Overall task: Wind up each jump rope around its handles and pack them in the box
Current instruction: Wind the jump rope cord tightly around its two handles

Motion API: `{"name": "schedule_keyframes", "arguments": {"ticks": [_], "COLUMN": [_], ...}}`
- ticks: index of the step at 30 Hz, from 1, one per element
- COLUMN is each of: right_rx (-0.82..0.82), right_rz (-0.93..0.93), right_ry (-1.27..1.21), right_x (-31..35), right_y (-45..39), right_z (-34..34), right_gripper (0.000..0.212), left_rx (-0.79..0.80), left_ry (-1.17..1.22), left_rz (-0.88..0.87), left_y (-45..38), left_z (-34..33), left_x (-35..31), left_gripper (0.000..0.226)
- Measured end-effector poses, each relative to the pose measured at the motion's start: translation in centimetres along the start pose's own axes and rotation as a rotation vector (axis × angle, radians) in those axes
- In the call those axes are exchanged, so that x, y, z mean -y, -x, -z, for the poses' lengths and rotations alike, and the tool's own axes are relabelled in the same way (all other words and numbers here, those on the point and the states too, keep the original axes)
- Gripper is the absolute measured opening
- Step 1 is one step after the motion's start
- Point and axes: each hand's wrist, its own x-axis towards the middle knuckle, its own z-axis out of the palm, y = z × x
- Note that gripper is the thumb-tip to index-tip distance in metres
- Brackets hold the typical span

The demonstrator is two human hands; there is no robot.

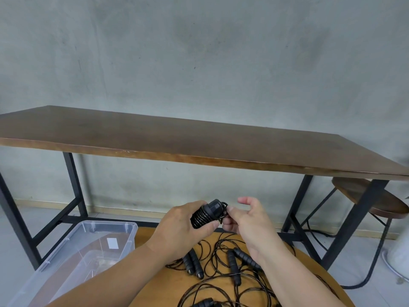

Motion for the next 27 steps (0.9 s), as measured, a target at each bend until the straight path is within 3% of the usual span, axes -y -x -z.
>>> {"name": "schedule_keyframes", "arguments": {"ticks": [8,17,23,27], "right_rx": [0.163,0.173,0.101,0.059], "right_rz": [-0.126,-0.056,-0.221,-0.174], "right_ry": [-0.444,-0.249,-0.465,-0.387], "right_x": [0.3,0.3,0.2,0.0], "right_y": [0.3,0.1,0.7,1.0], "right_z": [0.7,1.3,0.9,0.5], "right_gripper": [0.029,0.029,0.013,0.017], "left_rx": [0.004,0.037,0.014,0.009], "left_ry": [0.074,0.093,0.102,0.092], "left_rz": [0.02,0.001,-0.001,-0.014], "left_y": [-0.3,-0.3,-0.2,-0.2], "left_z": [0.3,-0.1,0.0,0.0], "left_x": [-0.4,-0.9,-0.9,-1.1], "left_gripper": [0.032,0.034,0.029,0.029]}}
